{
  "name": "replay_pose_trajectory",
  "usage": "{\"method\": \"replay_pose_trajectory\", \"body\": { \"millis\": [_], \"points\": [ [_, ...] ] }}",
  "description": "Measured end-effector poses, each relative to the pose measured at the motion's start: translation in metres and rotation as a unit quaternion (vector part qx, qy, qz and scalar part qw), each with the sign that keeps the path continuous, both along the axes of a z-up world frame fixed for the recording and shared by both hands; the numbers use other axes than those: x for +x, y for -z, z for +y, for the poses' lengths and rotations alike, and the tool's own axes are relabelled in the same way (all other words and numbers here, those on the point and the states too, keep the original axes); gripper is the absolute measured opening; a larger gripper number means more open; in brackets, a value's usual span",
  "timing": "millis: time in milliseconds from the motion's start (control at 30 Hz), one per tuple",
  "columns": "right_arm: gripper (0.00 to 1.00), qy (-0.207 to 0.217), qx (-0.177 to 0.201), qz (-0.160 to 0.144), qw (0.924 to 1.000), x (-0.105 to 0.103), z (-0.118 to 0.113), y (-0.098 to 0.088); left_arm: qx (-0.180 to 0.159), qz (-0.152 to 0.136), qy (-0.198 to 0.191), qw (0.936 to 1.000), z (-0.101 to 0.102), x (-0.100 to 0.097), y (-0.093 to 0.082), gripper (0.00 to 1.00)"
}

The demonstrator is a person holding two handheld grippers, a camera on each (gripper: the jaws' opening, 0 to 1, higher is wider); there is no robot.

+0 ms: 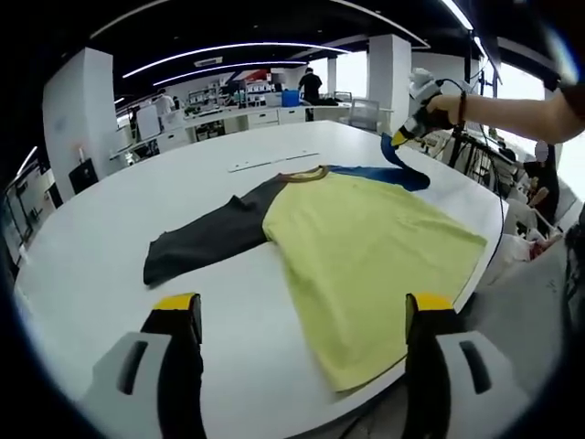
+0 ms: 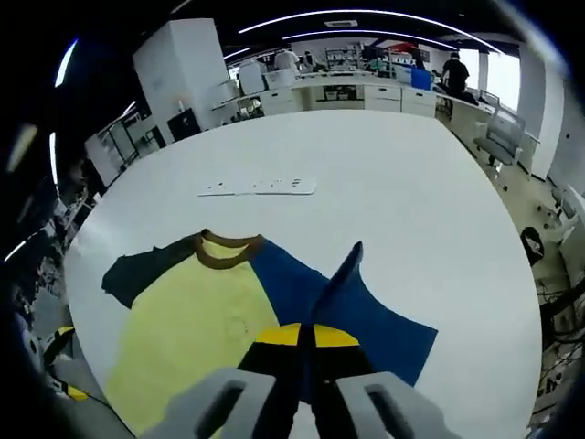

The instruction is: Fold the garment on the visible template until the final outline fits inside the template.

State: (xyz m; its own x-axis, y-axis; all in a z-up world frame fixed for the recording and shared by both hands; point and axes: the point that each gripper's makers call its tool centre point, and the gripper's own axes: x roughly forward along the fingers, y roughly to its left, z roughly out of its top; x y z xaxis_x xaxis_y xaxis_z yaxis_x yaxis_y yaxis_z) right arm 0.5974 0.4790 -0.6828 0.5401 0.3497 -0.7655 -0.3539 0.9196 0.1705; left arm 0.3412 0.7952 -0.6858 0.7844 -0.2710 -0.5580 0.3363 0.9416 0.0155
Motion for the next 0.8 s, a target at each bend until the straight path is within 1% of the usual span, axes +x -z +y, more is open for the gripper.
{"method": "replay_pose_trajectory", "body": {
  "millis": [167, 333, 667, 800],
  "points": [
    [0.00, -0.018, 0.006, 0.000, 0.9998, 0.000, 0.021, -0.002, -0.002, 0.002, -0.004, 1.0000, 0.002, 0.000, 0.000, 0.89],
    [0.00, -0.041, 0.000, -0.002, 0.9992, 0.000, 0.042, -0.001, -0.001, 0.003, -0.005, 1.0000, 0.003, 0.000, 0.001, 0.90],
    [0.00, -0.074, 0.027, 0.001, 0.9969, 0.001, 0.095, -0.007, -0.001, 0.009, -0.006, 0.9999, 0.003, -0.001, 0.004, 0.90],
    [0.00, -0.088, 0.026, 0.001, 0.9958, -0.002, 0.111, -0.007, -0.001, 0.009, -0.006, 0.9999, 0.004, -0.001, 0.003, 0.90]
  ]
}}
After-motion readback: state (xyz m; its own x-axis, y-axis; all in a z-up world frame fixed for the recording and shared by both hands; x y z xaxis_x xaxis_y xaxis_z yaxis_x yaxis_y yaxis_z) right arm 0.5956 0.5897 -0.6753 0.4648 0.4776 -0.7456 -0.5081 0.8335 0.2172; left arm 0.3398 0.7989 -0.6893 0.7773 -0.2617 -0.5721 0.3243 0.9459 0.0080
